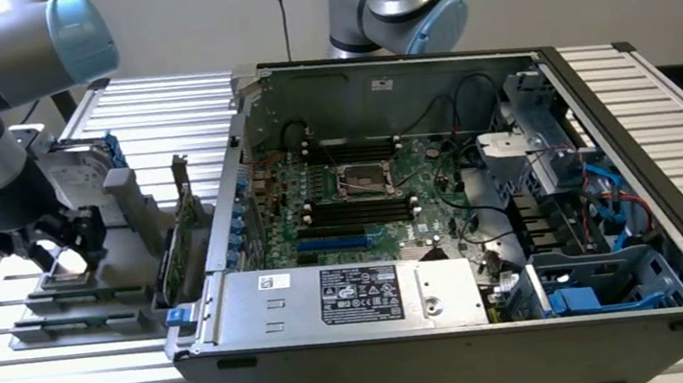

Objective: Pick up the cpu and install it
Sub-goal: 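Pick up the cpu and move it towards the insertion slot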

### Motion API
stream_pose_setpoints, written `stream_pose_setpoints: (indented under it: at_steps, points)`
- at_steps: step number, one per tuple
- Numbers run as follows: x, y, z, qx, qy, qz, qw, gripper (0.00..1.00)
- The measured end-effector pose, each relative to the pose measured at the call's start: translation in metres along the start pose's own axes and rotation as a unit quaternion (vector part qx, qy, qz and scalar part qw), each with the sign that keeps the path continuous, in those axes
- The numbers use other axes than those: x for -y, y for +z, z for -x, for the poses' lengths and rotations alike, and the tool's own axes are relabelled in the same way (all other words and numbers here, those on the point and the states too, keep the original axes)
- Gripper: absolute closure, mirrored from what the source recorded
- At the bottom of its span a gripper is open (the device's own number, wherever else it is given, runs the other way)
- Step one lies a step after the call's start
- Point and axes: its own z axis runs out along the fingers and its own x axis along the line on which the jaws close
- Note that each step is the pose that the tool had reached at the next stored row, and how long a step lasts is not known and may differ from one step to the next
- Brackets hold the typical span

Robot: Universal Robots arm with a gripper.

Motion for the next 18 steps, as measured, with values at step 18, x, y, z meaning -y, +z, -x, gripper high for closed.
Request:
stream_pose_setpoints:
  at_steps: [18]
  points:
    - [-0.0004,0.0012,-0.0002,-0.0019,0.014,0.0004,0.9999,0.44]
